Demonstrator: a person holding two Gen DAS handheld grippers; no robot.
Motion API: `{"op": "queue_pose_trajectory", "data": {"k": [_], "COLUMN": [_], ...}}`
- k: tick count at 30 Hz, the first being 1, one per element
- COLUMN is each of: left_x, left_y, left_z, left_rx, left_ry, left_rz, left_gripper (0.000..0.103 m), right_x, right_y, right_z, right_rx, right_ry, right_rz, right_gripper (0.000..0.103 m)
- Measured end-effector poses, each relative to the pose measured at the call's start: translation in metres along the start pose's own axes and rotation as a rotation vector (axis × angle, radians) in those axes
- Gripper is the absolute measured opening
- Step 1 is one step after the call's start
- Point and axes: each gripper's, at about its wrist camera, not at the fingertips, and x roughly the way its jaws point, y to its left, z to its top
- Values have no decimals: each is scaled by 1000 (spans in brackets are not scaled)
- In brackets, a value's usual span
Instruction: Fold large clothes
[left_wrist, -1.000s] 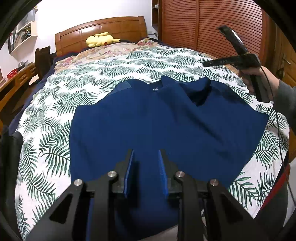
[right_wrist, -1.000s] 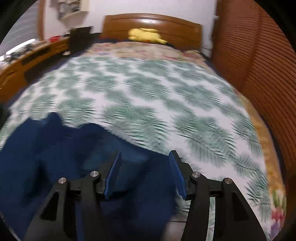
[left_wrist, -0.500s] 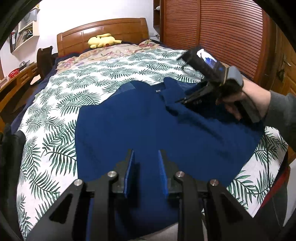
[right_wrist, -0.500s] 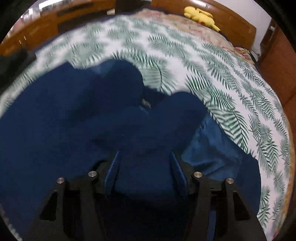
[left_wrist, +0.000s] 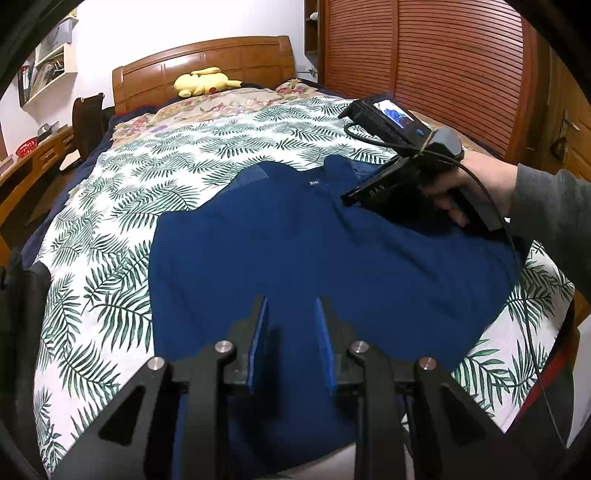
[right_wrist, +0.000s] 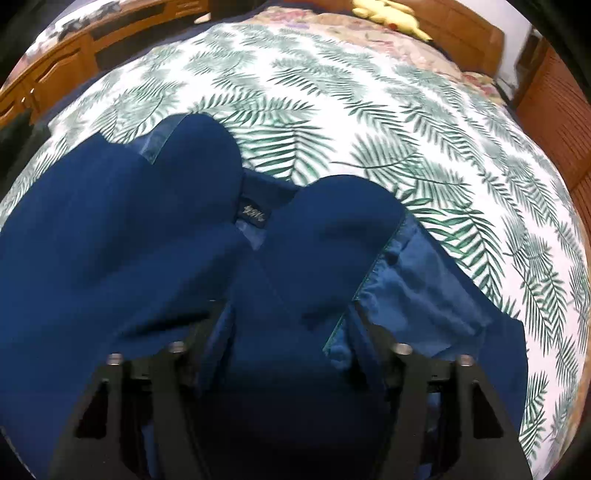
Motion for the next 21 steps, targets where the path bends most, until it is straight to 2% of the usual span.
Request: {"op": "queue_pose_trajectory", "data": {"k": [1, 4, 10, 13, 15, 18, 20, 21], "left_x": [0, -1, 0, 0, 1, 0, -1, -1], "left_y": [1, 0, 0, 2, 3, 4, 3, 1], "left_z": [0, 0, 0, 0, 0, 0, 1, 1], "left_rx": [-1, 0, 3, -1, -5, -11, -8, -6], "left_ry": [0, -4, -2, 0, 2, -3, -7, -11], "left_rz": [0, -3, -1, 3, 8, 5, 1, -3], "left_gripper": [24, 24, 24, 24, 24, 24, 24, 24], "right_x": [-3, -16, -41, -37, -31, -42, -60, -65], "right_y": [5, 13, 24, 29, 29, 12, -10, -16], "right_z": [2, 9, 44, 63, 69, 70, 67, 66], "right_rx": [-27, -73, -102, -121, -129, -61, 13, 30], "right_ry": [-2, -51, -213, -222, -221, -268, -304, -309], "right_rz": [-6, -47, -131, -155, -205, -246, -241, -234], "right_gripper": [14, 2, 1, 1, 1, 1, 1, 5]}}
